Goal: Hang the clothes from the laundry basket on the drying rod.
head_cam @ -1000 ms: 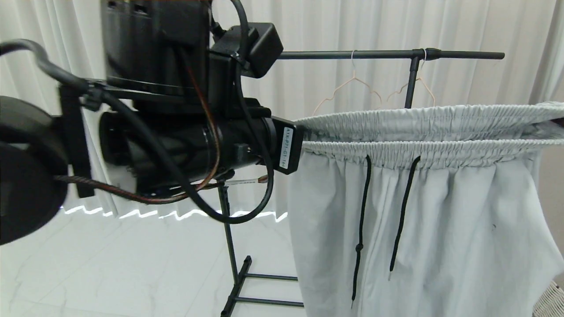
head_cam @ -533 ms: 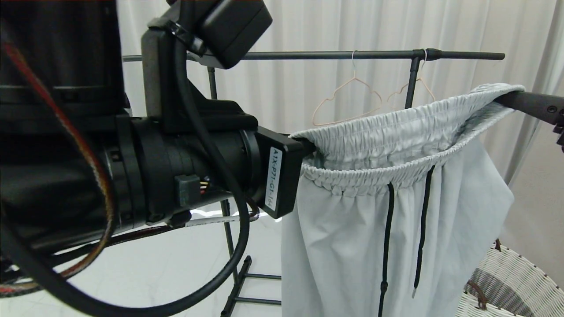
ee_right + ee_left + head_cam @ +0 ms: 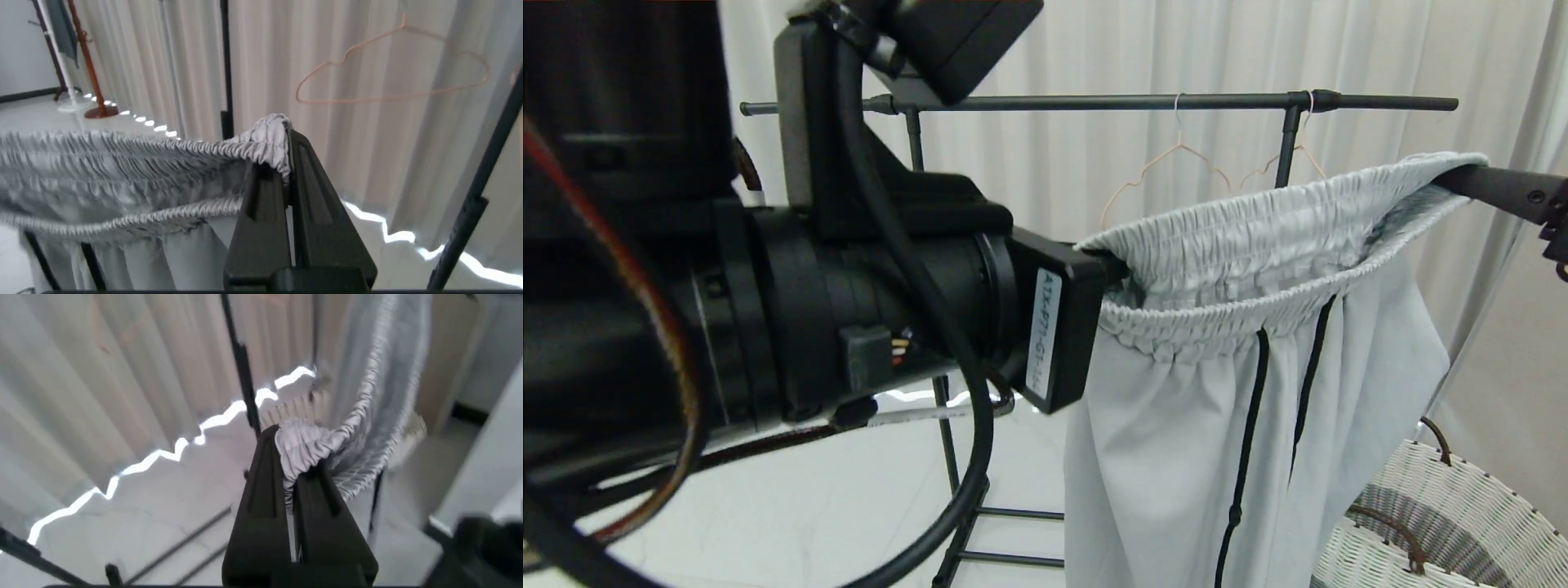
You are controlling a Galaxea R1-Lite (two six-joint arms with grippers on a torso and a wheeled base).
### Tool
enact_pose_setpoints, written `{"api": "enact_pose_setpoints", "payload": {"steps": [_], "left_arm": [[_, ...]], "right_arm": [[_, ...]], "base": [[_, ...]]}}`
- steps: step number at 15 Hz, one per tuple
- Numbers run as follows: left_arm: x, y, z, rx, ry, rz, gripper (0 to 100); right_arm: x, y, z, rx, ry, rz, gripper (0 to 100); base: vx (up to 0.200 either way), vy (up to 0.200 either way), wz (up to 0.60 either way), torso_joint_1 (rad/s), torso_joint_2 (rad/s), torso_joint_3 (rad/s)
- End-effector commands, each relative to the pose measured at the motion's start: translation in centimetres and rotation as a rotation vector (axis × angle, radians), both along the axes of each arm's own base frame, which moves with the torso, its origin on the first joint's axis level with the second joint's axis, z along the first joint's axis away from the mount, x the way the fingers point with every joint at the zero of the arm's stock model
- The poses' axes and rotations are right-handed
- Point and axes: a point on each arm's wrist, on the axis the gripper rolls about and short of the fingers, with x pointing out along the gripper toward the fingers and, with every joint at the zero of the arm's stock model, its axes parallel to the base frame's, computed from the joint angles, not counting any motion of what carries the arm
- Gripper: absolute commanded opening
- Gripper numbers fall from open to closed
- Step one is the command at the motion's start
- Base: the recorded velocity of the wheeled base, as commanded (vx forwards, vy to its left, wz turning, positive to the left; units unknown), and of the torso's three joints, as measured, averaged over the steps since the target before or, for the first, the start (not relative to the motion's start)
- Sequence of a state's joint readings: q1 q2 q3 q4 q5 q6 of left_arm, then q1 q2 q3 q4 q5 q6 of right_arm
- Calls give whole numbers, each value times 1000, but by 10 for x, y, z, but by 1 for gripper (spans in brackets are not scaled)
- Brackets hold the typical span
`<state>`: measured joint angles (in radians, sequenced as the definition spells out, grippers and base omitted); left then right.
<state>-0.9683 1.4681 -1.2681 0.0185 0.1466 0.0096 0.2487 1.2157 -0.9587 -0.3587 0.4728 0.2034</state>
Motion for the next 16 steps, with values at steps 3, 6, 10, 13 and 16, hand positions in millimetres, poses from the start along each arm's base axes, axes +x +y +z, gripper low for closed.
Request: {"api": "enact_pose_setpoints", "payload": {"steps": [3, 6, 10, 13, 16], "left_arm": [[50, 0, 25, -28, -89, 136, 0], [55, -2, 14, 8, -68, 135, 0], [56, -3, -11, 96, -37, 136, 0], [49, -5, -10, 95, -42, 109, 0], [53, -12, -15, 74, -60, 106, 0]], "right_arm": [[-22, -11, 24, 20, -83, -34, 0], [-49, -18, 14, 8, -35, -37, 0], [-64, -20, -19, -14, 54, -31, 0], [-67, -21, -22, -15, 56, -28, 0], [-66, -18, -31, -24, 81, -7, 0]], "base": [[0, 0, 0, 0, 0, 0], [0, 0, 0, 0, 0, 0], [0, 0, 0, 0, 0, 0], [0, 0, 0, 0, 0, 0], [0, 0, 0, 0, 0, 0]]}}
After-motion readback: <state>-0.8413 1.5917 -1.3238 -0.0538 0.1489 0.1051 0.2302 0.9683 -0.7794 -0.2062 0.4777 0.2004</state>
